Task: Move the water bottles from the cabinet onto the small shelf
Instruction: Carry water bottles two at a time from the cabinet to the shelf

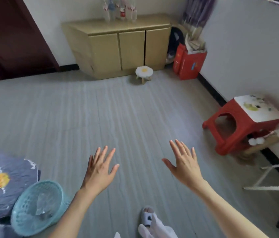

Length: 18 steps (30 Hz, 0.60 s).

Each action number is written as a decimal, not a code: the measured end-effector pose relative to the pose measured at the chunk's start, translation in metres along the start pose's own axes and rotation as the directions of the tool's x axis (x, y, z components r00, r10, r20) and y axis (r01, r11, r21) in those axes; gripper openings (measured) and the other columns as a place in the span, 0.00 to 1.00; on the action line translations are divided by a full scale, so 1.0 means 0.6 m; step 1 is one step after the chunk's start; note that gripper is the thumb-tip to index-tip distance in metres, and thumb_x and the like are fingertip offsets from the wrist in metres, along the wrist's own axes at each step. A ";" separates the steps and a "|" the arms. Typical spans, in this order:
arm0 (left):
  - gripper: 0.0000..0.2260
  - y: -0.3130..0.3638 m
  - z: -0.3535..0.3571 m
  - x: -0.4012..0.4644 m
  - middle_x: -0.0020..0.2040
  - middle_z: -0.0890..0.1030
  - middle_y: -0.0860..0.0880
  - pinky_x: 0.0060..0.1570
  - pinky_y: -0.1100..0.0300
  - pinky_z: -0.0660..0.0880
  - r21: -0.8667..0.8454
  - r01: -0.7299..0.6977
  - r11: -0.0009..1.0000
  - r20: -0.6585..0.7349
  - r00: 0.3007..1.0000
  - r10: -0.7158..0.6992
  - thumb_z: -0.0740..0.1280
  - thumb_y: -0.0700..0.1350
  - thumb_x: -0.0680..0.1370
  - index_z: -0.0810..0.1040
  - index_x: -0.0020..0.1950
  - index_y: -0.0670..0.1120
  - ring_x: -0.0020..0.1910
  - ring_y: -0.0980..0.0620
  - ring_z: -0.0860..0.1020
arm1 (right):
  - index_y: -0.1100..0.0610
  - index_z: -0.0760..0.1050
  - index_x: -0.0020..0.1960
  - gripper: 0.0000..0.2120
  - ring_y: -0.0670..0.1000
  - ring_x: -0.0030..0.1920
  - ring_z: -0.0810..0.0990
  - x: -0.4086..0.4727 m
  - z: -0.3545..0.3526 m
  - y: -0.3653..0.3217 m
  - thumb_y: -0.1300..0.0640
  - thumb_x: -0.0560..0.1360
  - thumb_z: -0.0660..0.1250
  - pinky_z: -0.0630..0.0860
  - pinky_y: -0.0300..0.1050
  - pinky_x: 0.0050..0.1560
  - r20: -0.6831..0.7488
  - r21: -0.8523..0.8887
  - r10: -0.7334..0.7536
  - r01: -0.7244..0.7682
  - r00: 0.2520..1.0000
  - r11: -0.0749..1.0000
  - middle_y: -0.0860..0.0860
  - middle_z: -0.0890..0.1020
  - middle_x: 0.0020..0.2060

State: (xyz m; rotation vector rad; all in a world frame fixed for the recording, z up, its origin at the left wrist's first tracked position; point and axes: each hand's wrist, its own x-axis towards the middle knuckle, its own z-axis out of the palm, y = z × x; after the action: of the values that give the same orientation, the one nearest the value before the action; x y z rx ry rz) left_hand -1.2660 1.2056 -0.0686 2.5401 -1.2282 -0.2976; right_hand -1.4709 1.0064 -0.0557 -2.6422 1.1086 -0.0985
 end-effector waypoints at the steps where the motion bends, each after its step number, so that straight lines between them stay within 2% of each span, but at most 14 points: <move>1: 0.35 0.002 -0.005 0.026 0.74 0.59 0.45 0.70 0.45 0.51 -0.004 0.010 1.000 -0.010 1.000 -0.010 0.44 0.64 0.69 0.61 0.71 0.50 0.74 0.43 0.54 | 0.56 0.64 0.69 0.35 0.59 0.67 0.69 0.039 -0.006 -0.001 0.34 0.71 0.50 0.60 0.65 0.66 0.001 -0.008 -0.030 0.030 1.000 1.000 0.58 0.72 0.66; 5: 0.36 -0.006 -0.027 0.126 0.75 0.54 0.47 0.71 0.48 0.46 -0.035 0.089 0.995 -0.027 0.996 -0.090 0.41 0.65 0.67 0.56 0.73 0.52 0.74 0.47 0.48 | 0.56 0.61 0.71 0.36 0.59 0.69 0.66 0.174 -0.020 -0.018 0.34 0.71 0.48 0.57 0.64 0.68 0.024 -0.008 -0.128 0.128 0.991 0.992 0.57 0.69 0.68; 9: 0.35 -0.028 -0.039 0.242 0.75 0.56 0.46 0.71 0.45 0.48 -0.042 0.109 0.993 -0.068 0.991 -0.111 0.43 0.64 0.68 0.58 0.72 0.51 0.74 0.45 0.50 | 0.54 0.57 0.72 0.37 0.57 0.71 0.61 0.314 -0.019 -0.036 0.33 0.71 0.45 0.51 0.61 0.70 0.021 -0.003 -0.208 0.208 0.978 0.978 0.56 0.65 0.71; 14: 0.35 -0.074 -0.059 0.439 0.75 0.55 0.46 0.71 0.45 0.48 -0.050 0.095 0.994 -0.086 0.991 -0.099 0.44 0.64 0.69 0.58 0.72 0.51 0.74 0.45 0.49 | 0.54 0.57 0.72 0.37 0.57 0.72 0.60 0.521 -0.018 -0.067 0.33 0.70 0.45 0.51 0.60 0.71 -0.035 -0.023 -0.249 0.248 0.968 0.968 0.56 0.65 0.71; 18: 0.35 -0.104 -0.113 0.620 0.75 0.55 0.46 0.71 0.45 0.48 -0.050 0.050 0.998 -0.138 0.989 -0.057 0.44 0.64 0.69 0.58 0.72 0.51 0.74 0.46 0.49 | 0.53 0.55 0.73 0.34 0.56 0.73 0.57 0.695 -0.042 -0.105 0.36 0.74 0.54 0.48 0.59 0.72 -0.065 -0.041 -0.261 0.259 0.963 0.965 0.55 0.62 0.72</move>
State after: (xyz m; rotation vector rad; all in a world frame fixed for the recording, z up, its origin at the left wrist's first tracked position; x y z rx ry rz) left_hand -0.9714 0.9609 -0.0478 2.5104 -1.0907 -0.1546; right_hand -1.1381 0.7476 -0.0317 -2.8197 0.7817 -0.2279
